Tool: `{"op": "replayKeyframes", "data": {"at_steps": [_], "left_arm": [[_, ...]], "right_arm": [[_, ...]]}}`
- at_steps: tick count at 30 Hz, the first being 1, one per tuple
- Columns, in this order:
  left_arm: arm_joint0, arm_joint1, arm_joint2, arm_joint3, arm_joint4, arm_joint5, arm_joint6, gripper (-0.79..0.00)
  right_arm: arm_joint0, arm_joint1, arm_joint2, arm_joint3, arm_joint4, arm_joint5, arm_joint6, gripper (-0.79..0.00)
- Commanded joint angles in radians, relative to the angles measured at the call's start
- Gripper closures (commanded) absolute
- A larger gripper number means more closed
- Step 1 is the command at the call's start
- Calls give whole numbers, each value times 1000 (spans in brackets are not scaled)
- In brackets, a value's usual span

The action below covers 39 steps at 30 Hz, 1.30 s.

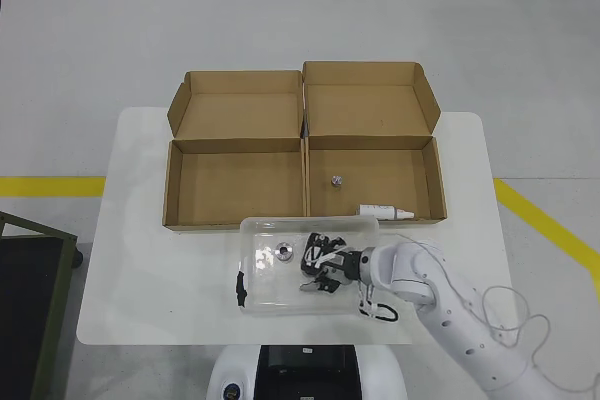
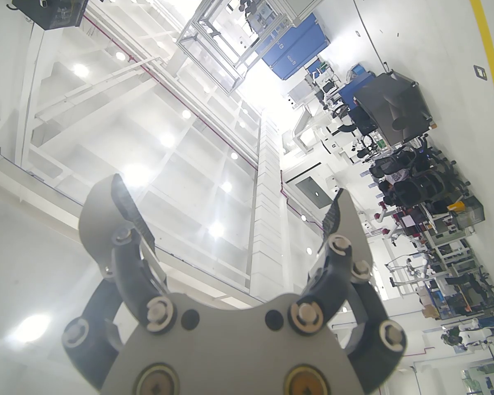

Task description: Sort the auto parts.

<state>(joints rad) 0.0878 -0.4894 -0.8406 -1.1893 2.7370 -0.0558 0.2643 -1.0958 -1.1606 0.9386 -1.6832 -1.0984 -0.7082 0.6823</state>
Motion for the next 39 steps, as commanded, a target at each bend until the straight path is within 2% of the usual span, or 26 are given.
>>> {"op": "replayKeyframes", "data": {"at_steps": [1,3,4,8,9,11,12,26,35,39], "left_arm": [[0,0,0,0,0,0,0,-785],[0,0,0,0,0,0,0,-785],[0,0,0,0,0,0,0,-785],[0,0,0,0,0,0,0,-785],[0,0,0,0,0,0,0,-785],[0,0,0,0,0,0,0,-785],[0,0,0,0,0,0,0,-785],[0,0,0,0,0,0,0,-785],[0,0,0,0,0,0,0,-785],[0,0,0,0,0,0,0,-785]], "right_arm": [[8,-2,-10,6,2,-6,-1,-573],[15,-3,-17,11,4,-7,-1,-489],[18,-3,-20,13,4,-7,-1,-400],[25,-4,-26,19,7,-8,-4,-296],[26,-3,-27,19,8,-9,-5,-215],[27,-2,-26,19,15,-18,-14,-108],[27,-2,-23,18,21,-25,-21,-12],[-15,23,41,-63,98,-66,-22,0],[-56,33,94,-31,227,-68,-126,0],[-81,42,132,-33,288,-114,-180,0]]}}
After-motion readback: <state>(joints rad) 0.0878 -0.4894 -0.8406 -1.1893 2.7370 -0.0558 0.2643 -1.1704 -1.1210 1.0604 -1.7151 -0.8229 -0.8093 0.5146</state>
